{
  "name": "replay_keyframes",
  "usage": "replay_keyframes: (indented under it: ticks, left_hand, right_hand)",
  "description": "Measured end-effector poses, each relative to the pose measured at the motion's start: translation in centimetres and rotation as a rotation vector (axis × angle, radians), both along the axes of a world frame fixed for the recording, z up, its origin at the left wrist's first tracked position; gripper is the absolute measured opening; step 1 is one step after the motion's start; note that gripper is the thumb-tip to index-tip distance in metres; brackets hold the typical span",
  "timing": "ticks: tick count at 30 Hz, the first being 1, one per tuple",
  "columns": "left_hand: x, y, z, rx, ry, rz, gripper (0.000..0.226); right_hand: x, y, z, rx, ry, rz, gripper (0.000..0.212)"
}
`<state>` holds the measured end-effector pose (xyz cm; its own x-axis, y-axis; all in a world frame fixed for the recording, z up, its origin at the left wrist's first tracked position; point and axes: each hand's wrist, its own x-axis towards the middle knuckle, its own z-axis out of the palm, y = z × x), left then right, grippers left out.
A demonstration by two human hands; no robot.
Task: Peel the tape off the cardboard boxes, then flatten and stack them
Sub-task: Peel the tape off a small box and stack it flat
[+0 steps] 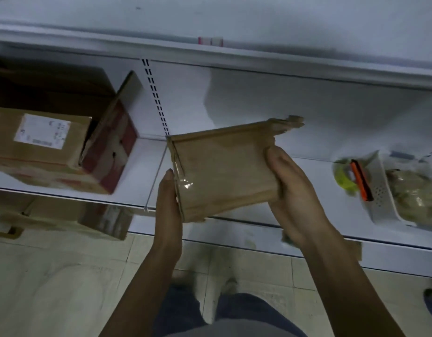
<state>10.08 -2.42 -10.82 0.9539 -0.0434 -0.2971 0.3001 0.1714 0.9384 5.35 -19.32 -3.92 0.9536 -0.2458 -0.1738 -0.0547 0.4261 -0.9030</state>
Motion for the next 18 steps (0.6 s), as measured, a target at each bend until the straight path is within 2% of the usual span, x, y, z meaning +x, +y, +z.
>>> replay_keyframes:
  ticks: [2, 3, 4, 7, 10, 12, 15, 16, 18]
  left_hand:
    - [-0.2, -0.1, 0.4, 0.055, 0.004, 0.011, 0.034]
    - [-0.3, 0.0, 0.5, 0.106, -0.002, 0.013, 0.03]
    - [-0.3, 0.3, 0.5, 0.163, -0.013, 0.016, 0.028]
    - [-0.7, 1.0, 1.4, 0.331, -0.1, 0.146, 0.038]
    - [-1.5, 1.4, 3.9, 0.492, -0.514, 0.24, 0.041]
    - [-1.5, 1.5, 5.4, 0.632, -0.817, 0.046, 0.05]
    - [-1.3, 1.0, 7.2, 1.048, -1.179, -0.416, 0.081]
    - [-1.4, 0.7, 7.8, 1.124, -1.232, -0.52, 0.087]
    - [-1.9, 0.1, 9.0, 1.113, -1.251, -0.595, 0.087]
  right_hand:
    - [-0.3, -0.2, 0.3, 0.013, -0.042, 0.024, 0.035]
    - [-0.5, -0.1, 0.3, -0.066, -0.054, 0.043, 0.029]
    - [-0.8, 0.0, 0.3, -0.187, -0.063, 0.061, 0.026]
    - [-1.4, -0.2, -0.3, -0.564, -0.098, 0.158, 0.038]
    - [-2.1, -0.6, -1.1, -1.032, -0.113, 0.27, 0.049]
    - [-2.5, -0.8, -1.3, -1.33, -0.142, 0.28, 0.054]
    - [-3.1, -0.1, -0.8, -1.539, -0.188, 0.274, 0.05]
    - [-3.4, 0.1, -0.5, -1.577, -0.218, 0.271, 0.046]
    - [-4.1, 0.4, 0.4, -1.626, -0.258, 0.297, 0.041]
